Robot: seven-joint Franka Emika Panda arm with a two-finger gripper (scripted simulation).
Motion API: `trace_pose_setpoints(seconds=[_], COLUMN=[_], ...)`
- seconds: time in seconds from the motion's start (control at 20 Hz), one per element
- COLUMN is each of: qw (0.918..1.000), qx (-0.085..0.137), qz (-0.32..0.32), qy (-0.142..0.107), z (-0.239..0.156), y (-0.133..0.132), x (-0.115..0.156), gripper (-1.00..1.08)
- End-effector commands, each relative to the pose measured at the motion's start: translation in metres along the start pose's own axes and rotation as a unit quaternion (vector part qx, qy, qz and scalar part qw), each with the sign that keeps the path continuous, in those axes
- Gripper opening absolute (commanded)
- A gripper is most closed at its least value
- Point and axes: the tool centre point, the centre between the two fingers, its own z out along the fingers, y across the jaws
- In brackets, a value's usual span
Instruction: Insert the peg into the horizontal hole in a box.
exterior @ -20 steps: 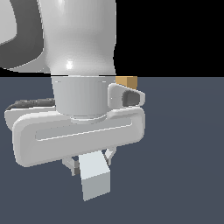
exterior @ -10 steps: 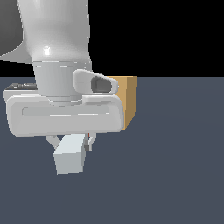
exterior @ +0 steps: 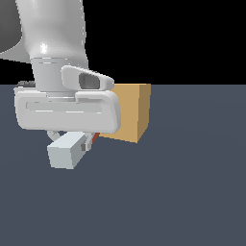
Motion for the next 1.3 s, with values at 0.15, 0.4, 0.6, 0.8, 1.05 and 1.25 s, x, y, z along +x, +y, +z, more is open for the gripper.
trace_pose_setpoints(seconds=[0.15, 0.4, 0.6, 0.8, 1.05, 1.25], qw=[0.9984, 0.9955, 0.9932, 0.9914, 0.9903, 0.9906], qx=[-0.002, -0.002, -0.001, -0.001, -0.001, -0.001], qz=[0.056, 0.095, 0.116, 0.131, 0.139, 0.137], qy=[0.0, 0.0, 0.0, 0.0, 0.0, 0.0], z=[-0.009, -0.014, -0.018, -0.02, -0.021, -0.021], y=[-0.011, -0.018, -0.021, -0.023, -0.024, -0.023], x=[0.018, 0.032, 0.04, 0.045, 0.048, 0.048], gripper=[-1.0, -1.0, -1.0, -1.0, -1.0, -1.0])
